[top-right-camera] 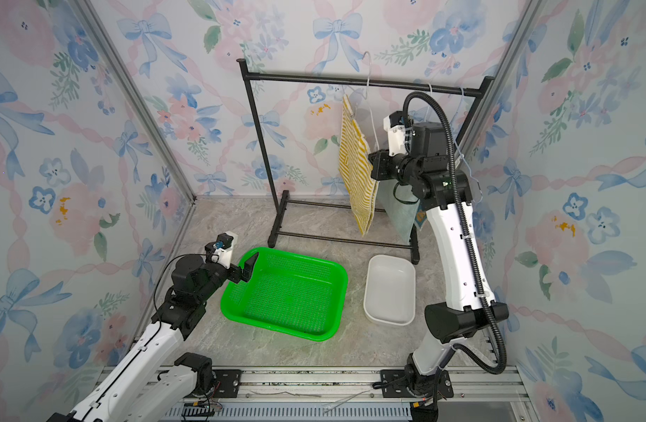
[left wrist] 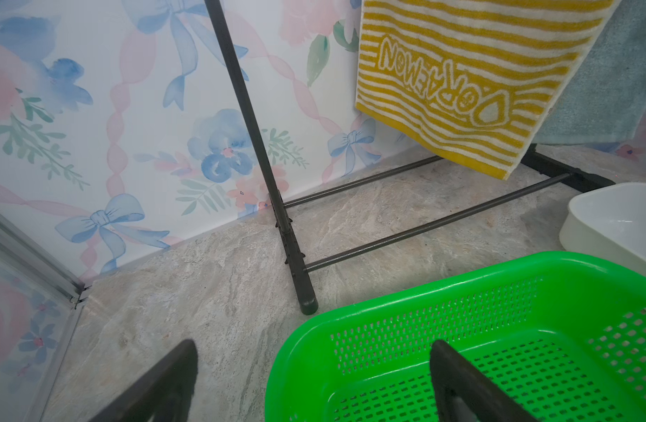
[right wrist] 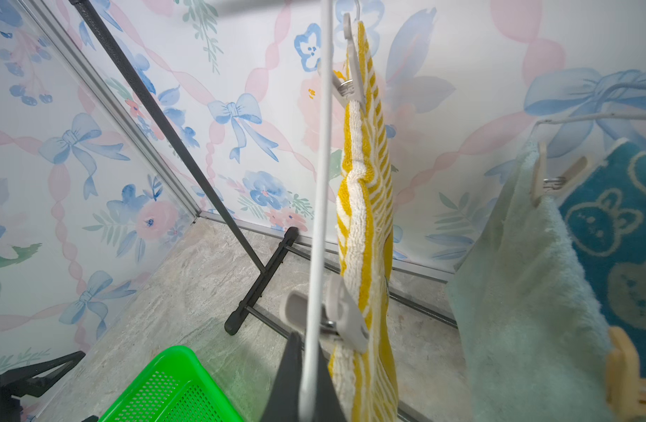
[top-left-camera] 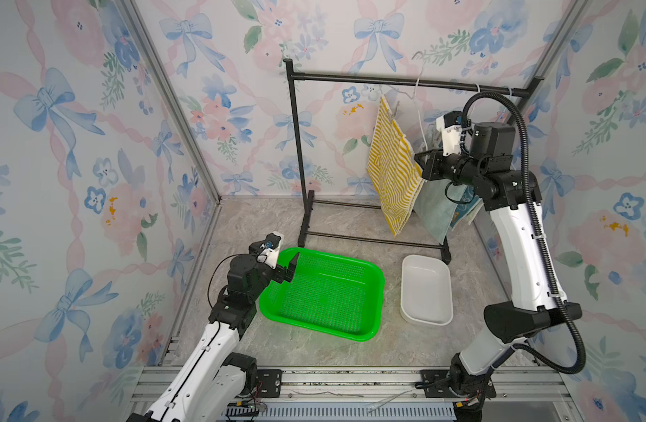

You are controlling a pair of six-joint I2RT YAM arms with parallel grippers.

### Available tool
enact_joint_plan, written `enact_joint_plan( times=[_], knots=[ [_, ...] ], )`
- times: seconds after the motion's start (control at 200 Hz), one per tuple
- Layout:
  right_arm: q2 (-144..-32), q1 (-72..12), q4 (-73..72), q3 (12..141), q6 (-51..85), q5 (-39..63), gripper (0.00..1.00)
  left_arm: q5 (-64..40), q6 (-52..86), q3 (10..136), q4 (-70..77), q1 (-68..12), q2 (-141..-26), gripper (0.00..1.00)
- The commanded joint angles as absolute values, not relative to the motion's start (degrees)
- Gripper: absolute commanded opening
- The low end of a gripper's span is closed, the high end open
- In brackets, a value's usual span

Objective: Remove the clothespins securing towels to the hanger
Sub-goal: Pick up the hanger from the clothesline.

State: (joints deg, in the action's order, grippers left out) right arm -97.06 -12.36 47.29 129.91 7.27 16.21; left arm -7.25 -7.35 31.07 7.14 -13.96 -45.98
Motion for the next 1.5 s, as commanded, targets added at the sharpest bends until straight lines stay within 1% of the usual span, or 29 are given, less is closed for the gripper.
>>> enact_joint_plan(
  times=[0.0,0.15,0.305,0.65,1.025,1.23,1.35,1.495],
  knots=[
    [-92.2,-12.2,43.7,127.2,7.9,17.9,0.00,-6.6,-8.1,32.1,7.1,-14.4,-44.9,0.98],
    [-87.0,-12.7,43.6,121.5,8.5,18.9,0.00,-6.3,-8.3,31.9,7.4,-14.4,-44.5,0.98],
    [-81.6,-14.0,46.6,117.3,8.4,19.4,0.00,-5.7,-8.5,31.9,7.4,-14.3,-44.5,0.98],
    [-73.5,-21.5,53.8,116.3,8.4,21.5,0.00,-2.1,-9.0,32.0,7.0,-14.2,-42.5,0.98],
    [-71.9,-29.6,55.6,119.6,9.5,27.4,0.00,6.8,-9.0,29.5,10.1,-13.4,-36.5,0.98],
    [-72.1,-34.9,55.5,119.0,7.5,30.8,0.00,11.3,-8.2,28.1,11.7,-11.8,-32.8,0.98],
    [-71.5,-37.5,54.4,115.7,6.2,30.9,0.00,12.9,-7.6,27.8,12.1,-10.6,-32.0,0.98],
    [-70.3,-38.1,50.9,109.4,6.3,31.6,0.00,13.4,-7.0,27.8,12.1,-9.2,-31.8,0.98]
  ],
)
